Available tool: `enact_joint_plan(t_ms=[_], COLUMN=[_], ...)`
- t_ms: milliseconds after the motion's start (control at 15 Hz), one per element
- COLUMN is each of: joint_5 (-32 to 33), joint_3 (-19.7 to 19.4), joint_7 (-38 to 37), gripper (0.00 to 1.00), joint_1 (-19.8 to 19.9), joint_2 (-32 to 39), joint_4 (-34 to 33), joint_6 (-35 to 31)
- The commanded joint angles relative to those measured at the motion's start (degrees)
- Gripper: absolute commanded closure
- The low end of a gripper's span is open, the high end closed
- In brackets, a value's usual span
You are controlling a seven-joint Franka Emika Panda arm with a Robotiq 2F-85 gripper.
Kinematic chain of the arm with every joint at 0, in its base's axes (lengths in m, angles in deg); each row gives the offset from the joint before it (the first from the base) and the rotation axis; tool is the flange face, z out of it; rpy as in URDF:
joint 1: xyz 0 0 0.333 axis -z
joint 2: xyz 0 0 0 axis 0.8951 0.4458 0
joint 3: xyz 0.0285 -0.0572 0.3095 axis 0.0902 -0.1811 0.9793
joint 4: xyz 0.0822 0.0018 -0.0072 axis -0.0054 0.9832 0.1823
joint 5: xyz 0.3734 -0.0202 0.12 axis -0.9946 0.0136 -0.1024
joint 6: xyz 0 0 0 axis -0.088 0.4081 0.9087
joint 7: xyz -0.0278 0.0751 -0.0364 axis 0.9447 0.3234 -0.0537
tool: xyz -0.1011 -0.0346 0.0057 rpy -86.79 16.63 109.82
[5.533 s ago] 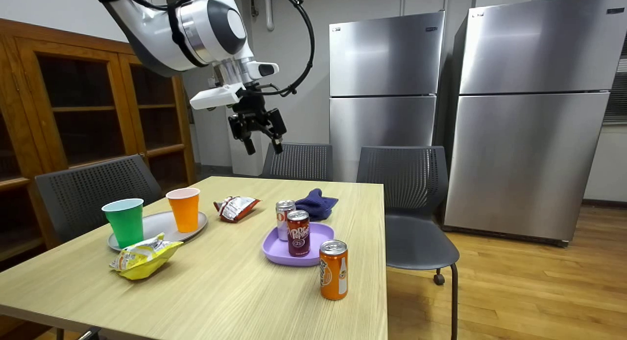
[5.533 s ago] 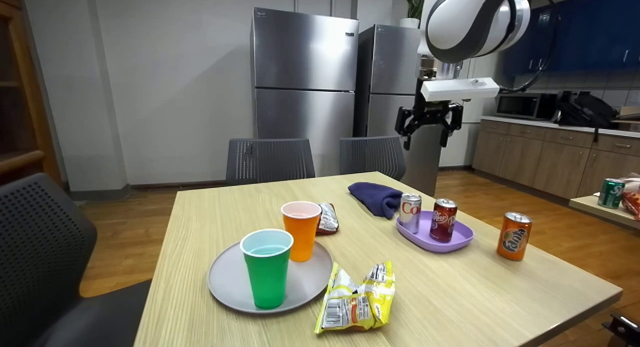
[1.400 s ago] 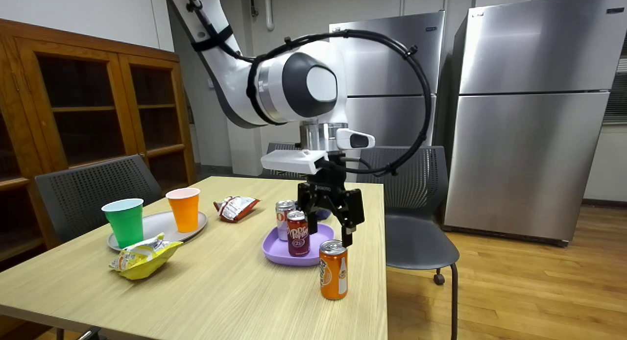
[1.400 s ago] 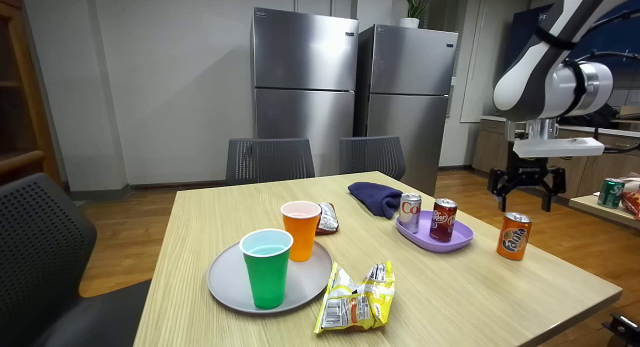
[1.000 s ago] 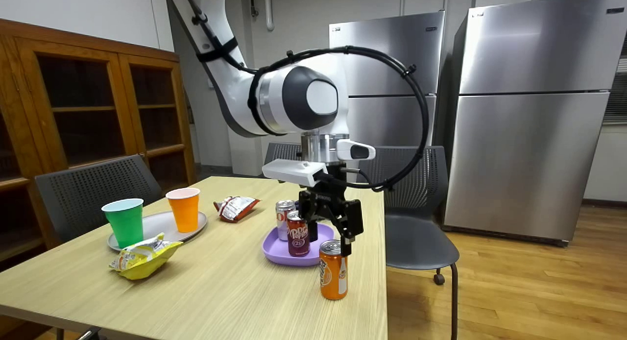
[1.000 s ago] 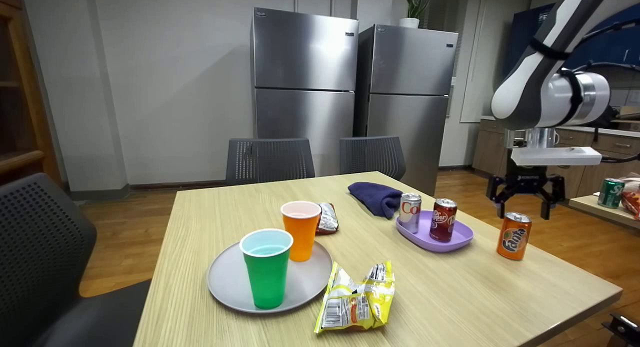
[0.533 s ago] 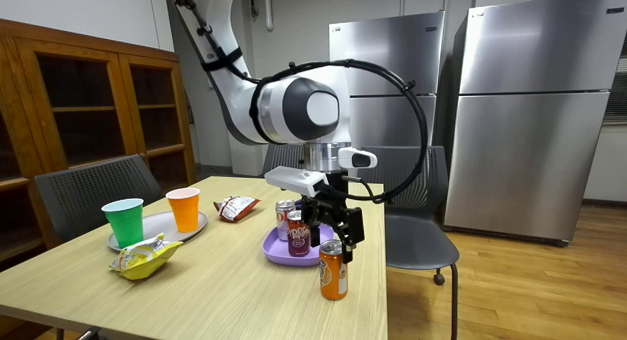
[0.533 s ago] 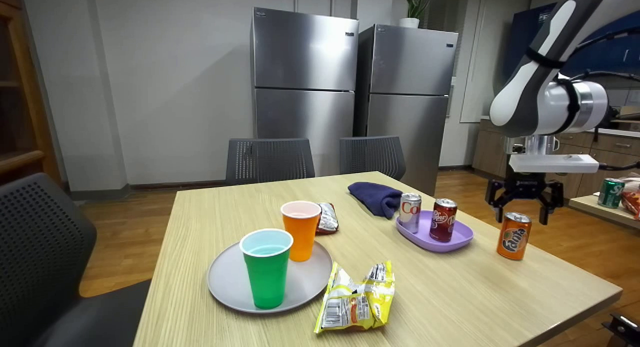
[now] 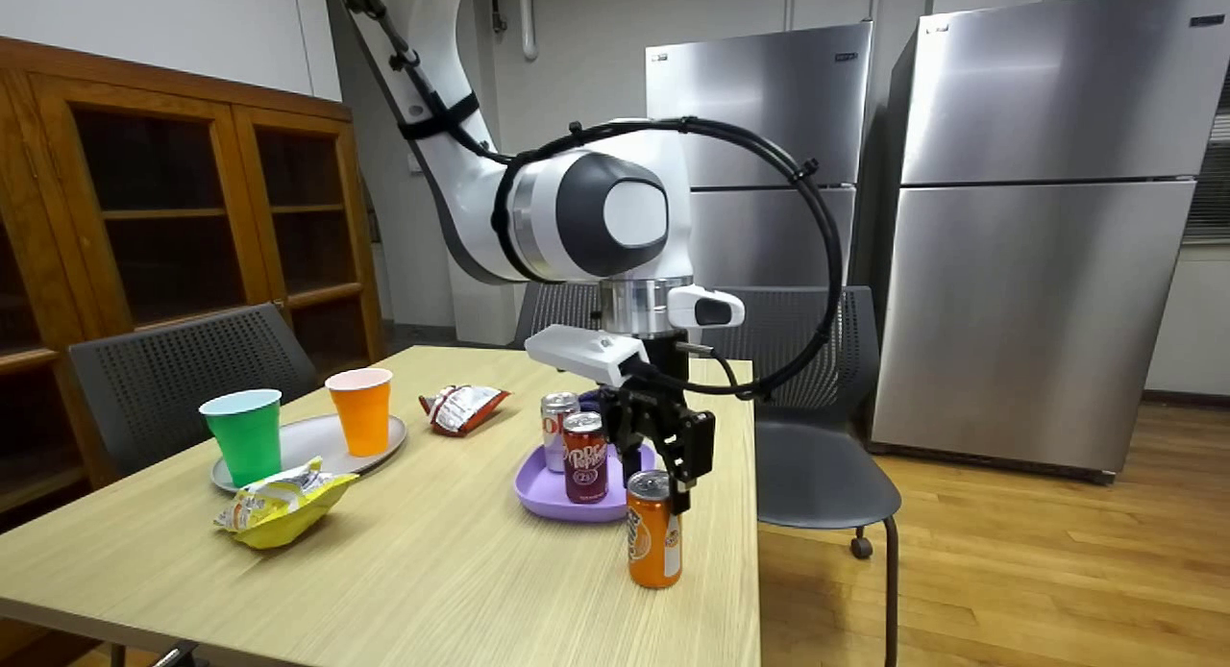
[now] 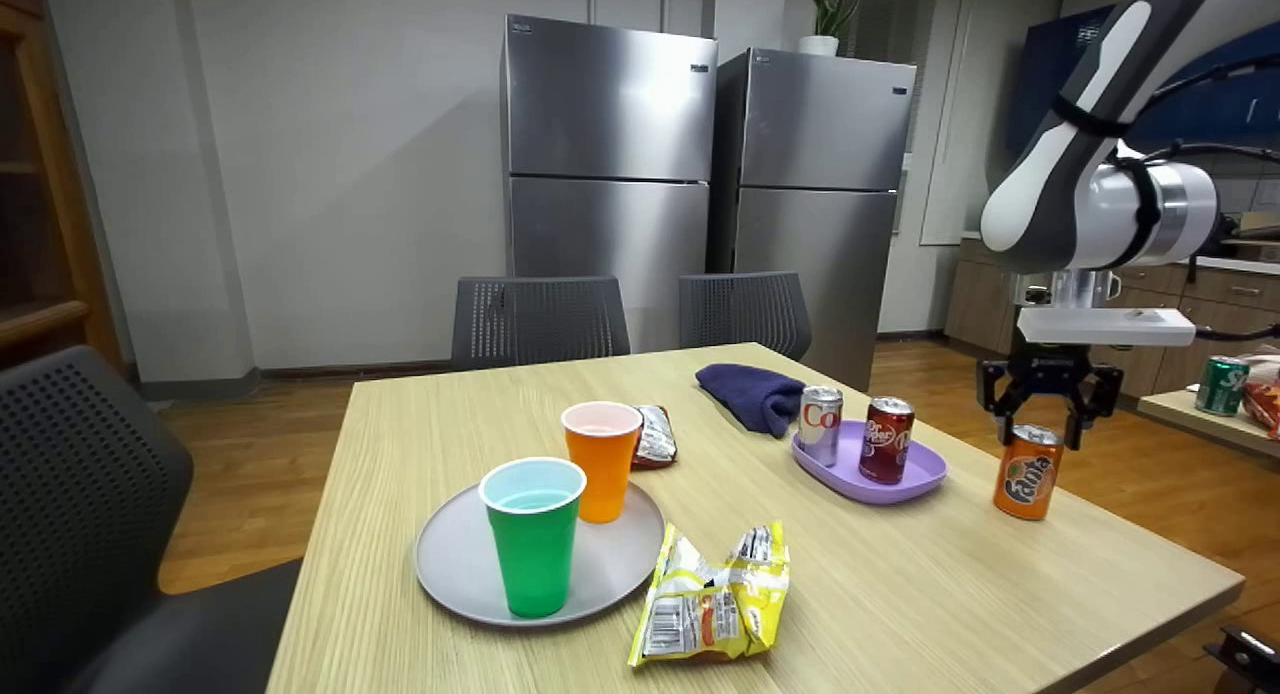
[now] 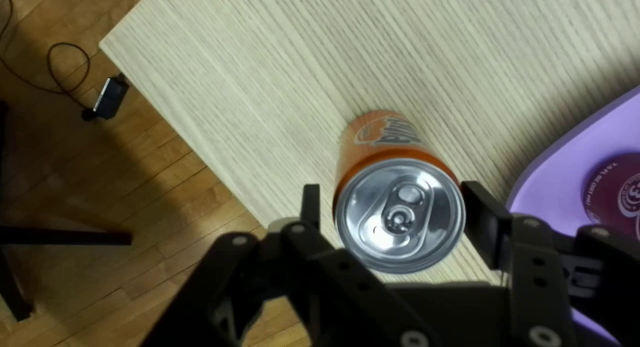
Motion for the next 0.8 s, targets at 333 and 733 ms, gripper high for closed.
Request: enact_joint_plan(t_ms=[333,733], joint_5=[-0.52,-1.0], joint_3=[0.26,0.72], joint_7=[0.38,-1.12], gripper=[0.62,0.62], joint_1=[0.0,-0.45], joint_2=[-3.79,-5.54], joint_4=[-0.46,-4.35], joint_6=[2.24,4.87])
